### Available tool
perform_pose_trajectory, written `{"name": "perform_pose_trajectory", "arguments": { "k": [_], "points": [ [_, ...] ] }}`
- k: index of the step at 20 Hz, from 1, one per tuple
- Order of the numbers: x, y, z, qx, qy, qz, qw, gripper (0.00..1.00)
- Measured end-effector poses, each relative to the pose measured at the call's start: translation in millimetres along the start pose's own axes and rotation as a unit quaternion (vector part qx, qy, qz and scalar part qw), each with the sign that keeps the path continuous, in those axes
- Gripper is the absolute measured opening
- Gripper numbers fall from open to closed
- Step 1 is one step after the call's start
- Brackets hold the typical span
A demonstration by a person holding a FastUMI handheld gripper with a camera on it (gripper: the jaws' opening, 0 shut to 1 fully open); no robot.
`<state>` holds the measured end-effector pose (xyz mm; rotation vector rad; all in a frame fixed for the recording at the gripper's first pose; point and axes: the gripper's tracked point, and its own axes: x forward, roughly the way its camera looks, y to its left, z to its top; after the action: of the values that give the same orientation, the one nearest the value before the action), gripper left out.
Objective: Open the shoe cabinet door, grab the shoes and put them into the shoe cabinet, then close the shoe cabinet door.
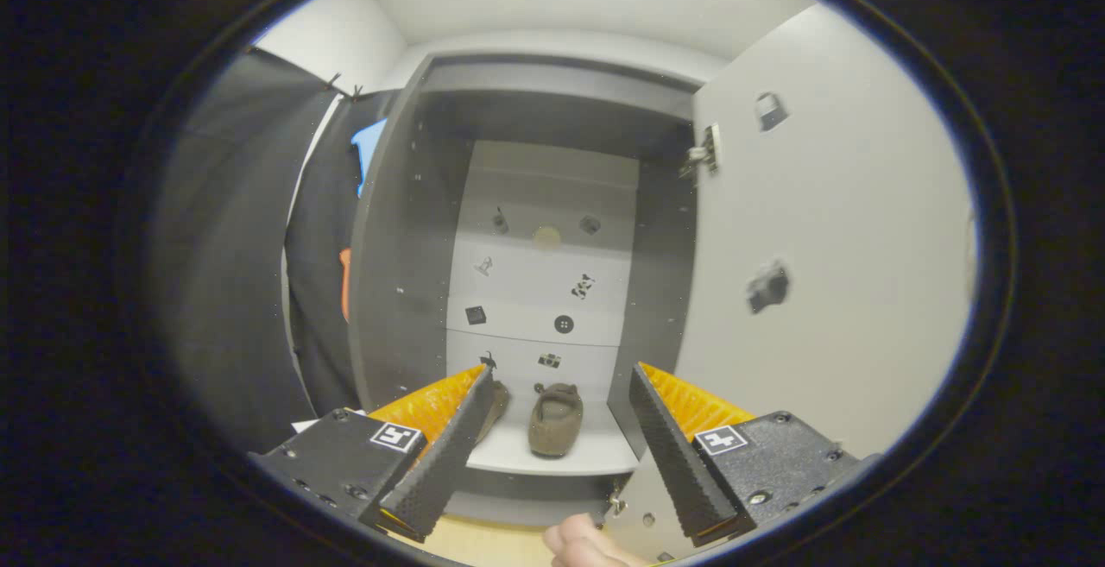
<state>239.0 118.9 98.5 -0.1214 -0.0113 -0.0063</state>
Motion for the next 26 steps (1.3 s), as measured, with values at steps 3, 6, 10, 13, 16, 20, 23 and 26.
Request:
{"name": "perform_pose_trajectory", "arguments": {
  "k": [3,6,10,13,16,20,23,26],
  "points": [
    [-59,-27,32,-0.016,-0.015,0.000,1.000,1.00],
    [-116,-65,58,0.012,-0.035,-0.008,0.999,1.00],
    [-191,-117,85,0.007,-0.077,0.012,0.997,0.98],
    [-237,-146,77,0.016,-0.067,0.035,0.997,0.97],
    [-276,-188,82,0.000,-0.093,0.023,0.995,0.99],
    [-309,-243,73,0.003,-0.093,0.005,0.996,0.99],
    [-307,-288,62,-0.016,-0.079,-0.036,0.996,0.99],
    [-295,-321,33,-0.015,-0.048,-0.041,0.998,0.99]
  ]
}}
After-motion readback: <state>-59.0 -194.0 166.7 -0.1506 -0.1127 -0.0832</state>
